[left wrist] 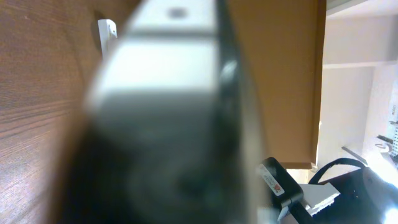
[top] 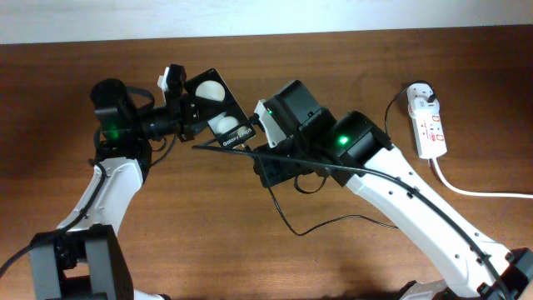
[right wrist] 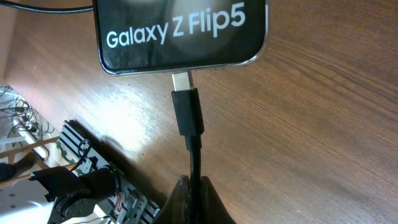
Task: Plug charger to phone and switch on socket
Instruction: 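Push the USB-C plug into the phone's port with the right gripper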
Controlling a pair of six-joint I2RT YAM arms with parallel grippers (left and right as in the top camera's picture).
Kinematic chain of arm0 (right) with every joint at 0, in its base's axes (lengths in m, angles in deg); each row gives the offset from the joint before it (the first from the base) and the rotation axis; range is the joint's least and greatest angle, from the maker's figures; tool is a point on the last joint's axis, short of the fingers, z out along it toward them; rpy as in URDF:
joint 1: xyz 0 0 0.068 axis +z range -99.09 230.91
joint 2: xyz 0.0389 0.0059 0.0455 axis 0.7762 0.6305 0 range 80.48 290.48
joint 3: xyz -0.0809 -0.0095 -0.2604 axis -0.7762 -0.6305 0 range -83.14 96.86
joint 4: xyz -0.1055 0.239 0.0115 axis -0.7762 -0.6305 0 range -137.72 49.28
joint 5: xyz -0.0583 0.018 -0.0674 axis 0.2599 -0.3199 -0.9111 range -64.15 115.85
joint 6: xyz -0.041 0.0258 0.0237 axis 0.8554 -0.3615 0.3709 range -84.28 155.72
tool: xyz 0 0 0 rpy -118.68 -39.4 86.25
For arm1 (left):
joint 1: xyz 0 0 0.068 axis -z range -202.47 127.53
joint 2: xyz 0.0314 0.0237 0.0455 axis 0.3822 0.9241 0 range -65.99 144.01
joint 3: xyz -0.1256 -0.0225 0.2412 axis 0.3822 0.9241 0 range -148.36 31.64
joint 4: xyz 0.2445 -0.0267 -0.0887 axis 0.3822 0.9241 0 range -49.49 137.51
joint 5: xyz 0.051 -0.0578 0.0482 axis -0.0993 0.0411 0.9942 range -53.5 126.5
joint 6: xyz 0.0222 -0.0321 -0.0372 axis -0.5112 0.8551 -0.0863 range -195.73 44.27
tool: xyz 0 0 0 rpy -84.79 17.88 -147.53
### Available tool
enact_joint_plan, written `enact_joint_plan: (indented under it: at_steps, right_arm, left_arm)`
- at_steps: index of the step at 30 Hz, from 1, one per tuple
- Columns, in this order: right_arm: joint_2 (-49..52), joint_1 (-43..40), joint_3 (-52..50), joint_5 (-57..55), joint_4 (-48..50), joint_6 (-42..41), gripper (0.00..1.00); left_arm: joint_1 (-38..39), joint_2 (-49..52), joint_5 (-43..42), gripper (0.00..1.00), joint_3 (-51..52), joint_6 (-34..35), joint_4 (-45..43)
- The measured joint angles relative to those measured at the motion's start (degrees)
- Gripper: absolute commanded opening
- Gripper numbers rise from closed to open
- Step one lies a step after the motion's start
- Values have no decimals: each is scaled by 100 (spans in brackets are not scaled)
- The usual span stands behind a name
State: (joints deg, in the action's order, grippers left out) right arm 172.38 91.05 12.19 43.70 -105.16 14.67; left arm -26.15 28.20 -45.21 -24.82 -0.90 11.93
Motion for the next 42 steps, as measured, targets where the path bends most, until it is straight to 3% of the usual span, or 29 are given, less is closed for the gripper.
enact_joint_plan:
  at_steps: [18, 27, 42]
  right_arm:
    - [0, 0, 0, 4, -42, 2, 4]
    - [0, 0, 0, 17, -70, 2, 4]
    - [0, 4, -66, -48, -107, 2, 4]
  left_arm:
    - [138, 0, 157, 0, -2, 111, -2]
    - [136, 0, 92, 0, -2, -498, -17]
    - [103, 0, -249, 0, -28, -450, -20]
